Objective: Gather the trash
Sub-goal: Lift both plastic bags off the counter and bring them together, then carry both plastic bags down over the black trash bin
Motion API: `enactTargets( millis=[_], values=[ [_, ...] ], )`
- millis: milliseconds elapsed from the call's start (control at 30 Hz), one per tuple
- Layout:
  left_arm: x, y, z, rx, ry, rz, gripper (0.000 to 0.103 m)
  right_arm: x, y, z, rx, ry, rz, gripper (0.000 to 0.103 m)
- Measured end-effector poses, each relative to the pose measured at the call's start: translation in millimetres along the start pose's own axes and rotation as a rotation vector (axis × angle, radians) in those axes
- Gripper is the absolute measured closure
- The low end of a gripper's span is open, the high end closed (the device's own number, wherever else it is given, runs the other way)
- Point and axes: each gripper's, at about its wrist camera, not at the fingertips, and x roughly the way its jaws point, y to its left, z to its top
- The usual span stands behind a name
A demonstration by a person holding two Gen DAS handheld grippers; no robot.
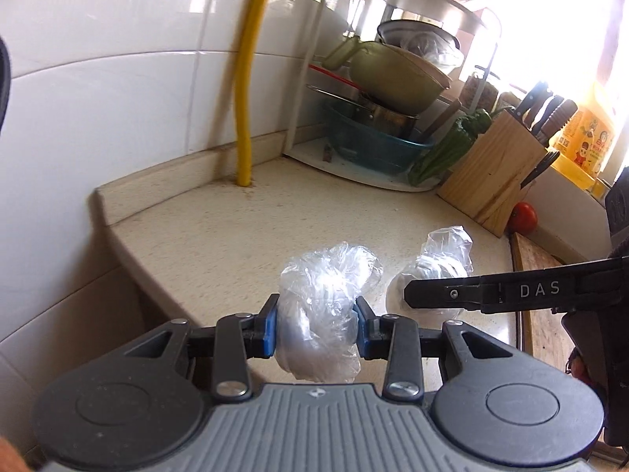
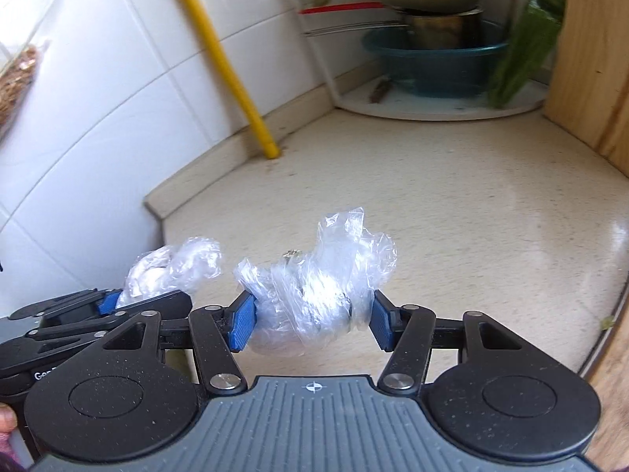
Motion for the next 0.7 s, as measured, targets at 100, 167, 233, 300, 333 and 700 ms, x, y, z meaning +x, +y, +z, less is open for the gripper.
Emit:
enactTargets(
  millis=[100,167,233,300,333,700],
  values=[
    [-19,8,-8,-0.012,-0.017,0.036,0.069,-4,21,-5,-0.033,0.004,0.042,0.038],
    [-33,12,-12,-0.022,-0.034,0.061,0.069,-6,34,-8,-0.059,0.005,0.068,0.038],
    [-47,15,-16,-0.032,-0.053,0.086,0.069,-8,47,-10,-0.082,0.007,0.097,0.038],
    [-61,18,-19,-0.045,-0.072,0.113,0.069,-11,59,-13,-0.107,0.007,0.12,0.038],
    [-68,19,-22,-0.052,-0.08,0.126,0.069,-12,65,-14,-0.119,0.008,0.133,0.038],
    [-127,25,-47,-0.099,-0.15,0.242,0.069,-28,121,-32,-0.239,0.008,0.245,0.038]
  ],
)
